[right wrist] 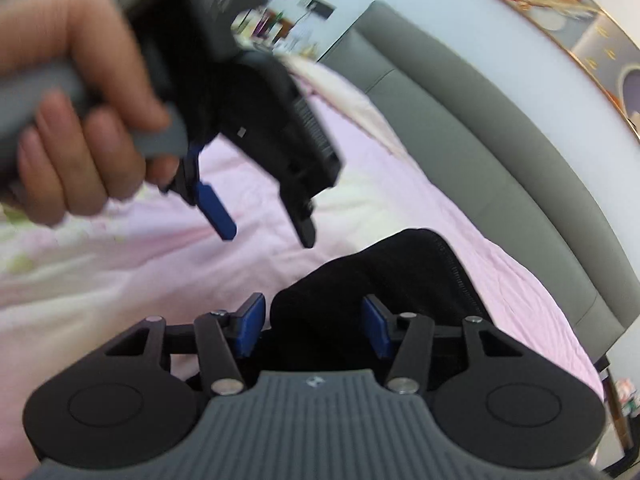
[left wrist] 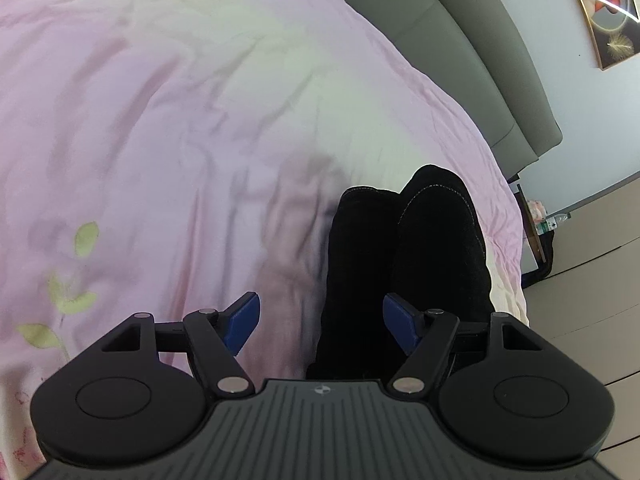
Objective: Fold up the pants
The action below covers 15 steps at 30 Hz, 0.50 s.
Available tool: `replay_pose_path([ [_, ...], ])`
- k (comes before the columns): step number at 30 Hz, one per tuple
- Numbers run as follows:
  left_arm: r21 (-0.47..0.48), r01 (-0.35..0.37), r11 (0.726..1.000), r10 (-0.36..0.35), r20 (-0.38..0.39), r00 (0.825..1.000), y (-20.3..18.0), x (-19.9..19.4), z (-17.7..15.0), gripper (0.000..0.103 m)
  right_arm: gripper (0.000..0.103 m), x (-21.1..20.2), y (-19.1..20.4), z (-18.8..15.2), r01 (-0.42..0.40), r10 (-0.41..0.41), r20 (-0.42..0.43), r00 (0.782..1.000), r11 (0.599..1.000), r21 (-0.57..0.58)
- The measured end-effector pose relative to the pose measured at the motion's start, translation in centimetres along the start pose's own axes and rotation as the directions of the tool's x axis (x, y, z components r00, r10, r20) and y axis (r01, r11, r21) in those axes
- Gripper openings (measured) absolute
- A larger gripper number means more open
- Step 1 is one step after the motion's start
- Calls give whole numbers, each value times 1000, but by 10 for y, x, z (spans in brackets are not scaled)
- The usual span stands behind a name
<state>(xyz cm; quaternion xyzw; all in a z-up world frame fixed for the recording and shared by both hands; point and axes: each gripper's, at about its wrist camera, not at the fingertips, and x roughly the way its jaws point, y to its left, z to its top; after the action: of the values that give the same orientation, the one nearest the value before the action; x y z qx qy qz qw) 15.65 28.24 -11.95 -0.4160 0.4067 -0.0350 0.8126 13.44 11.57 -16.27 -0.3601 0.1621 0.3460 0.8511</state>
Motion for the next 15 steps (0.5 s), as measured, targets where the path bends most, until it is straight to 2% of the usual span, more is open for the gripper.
replay_pose_path([
  [3,3,27,1000,-27,-4,1000,-2,0,-1,82,49,-26,-27,-5,-5,4,13,1000,997,82],
  [6,11,66,998,-66,-26,998,-7,-1,-6,83,48,-29,-47,-19,-1,5,-39,999,995,102],
  [9,21,120,993,-119,-52,992,-12,4,-11,84,41,-19,-52,-36,10,-1,-111,994,996,86],
  [10,29,135,990,-133,-59,989,-14,5,-12,85,35,-16,-49,-42,9,0,-131,991,997,72],
  [11,38,148,988,-146,-65,987,-17,6,-14,85,18,-10,-48,-45,2,7,-151,989,998,58],
  [12,48,156,987,-153,-71,986,-18,7,-15,85,9,-6,-46,-48,-2,10,-166,986,999,46],
  [13,59,158,986,-154,-74,985,-20,8,-15,85,6,-5,-48,-49,-4,9,-172,985,999,33],
  [15,74,153,985,-148,-67,987,-21,8,-16,85,6,-11,-37,-46,-10,10,-131,991,1000,2],
])
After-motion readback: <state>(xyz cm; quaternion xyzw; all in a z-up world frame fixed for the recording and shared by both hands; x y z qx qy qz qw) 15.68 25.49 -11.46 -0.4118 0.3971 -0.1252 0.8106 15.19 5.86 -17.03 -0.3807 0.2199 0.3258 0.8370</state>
